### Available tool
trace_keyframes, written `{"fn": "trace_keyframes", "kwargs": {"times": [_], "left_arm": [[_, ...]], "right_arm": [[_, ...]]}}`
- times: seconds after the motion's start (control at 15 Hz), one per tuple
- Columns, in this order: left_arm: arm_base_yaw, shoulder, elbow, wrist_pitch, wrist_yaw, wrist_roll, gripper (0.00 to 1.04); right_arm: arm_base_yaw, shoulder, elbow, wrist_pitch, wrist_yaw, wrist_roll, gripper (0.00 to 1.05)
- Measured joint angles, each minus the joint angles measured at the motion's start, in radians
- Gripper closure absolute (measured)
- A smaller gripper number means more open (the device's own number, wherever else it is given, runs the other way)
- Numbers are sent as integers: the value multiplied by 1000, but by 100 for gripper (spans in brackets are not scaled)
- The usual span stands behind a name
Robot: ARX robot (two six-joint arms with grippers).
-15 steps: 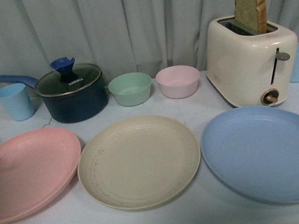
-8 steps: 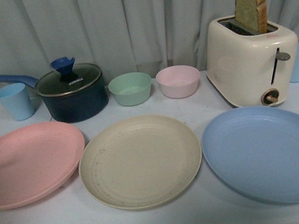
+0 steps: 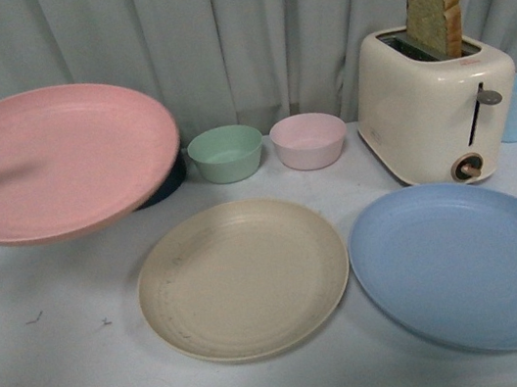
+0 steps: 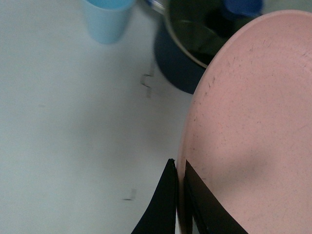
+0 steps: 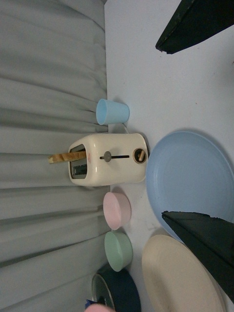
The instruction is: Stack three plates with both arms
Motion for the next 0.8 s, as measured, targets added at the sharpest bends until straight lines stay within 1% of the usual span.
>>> {"fn": "trace_keyframes", "kwargs": {"times": [0.13, 0.2, 0.27, 0.4, 0.67, 0.8], "left_arm": [[-132, -2, -21, 13, -34, -79, 103], [-185, 5, -22, 27, -52, -113, 103], [-272, 48, -21, 64, -66, -211, 103], [-314, 124, -21, 69, -97, -251, 103], [-314, 192, -45, 109, -153, -269, 103], [-322, 239, -78, 120, -162, -270, 103]], "right_arm": [[0, 0, 0, 0, 0, 0, 6], [0, 0, 0, 0, 0, 0, 6], [0, 0, 0, 0, 0, 0, 6], [0, 0, 0, 0, 0, 0, 6], [0, 0, 0, 0, 0, 0, 6], [0, 0, 0, 0, 0, 0, 6]]}}
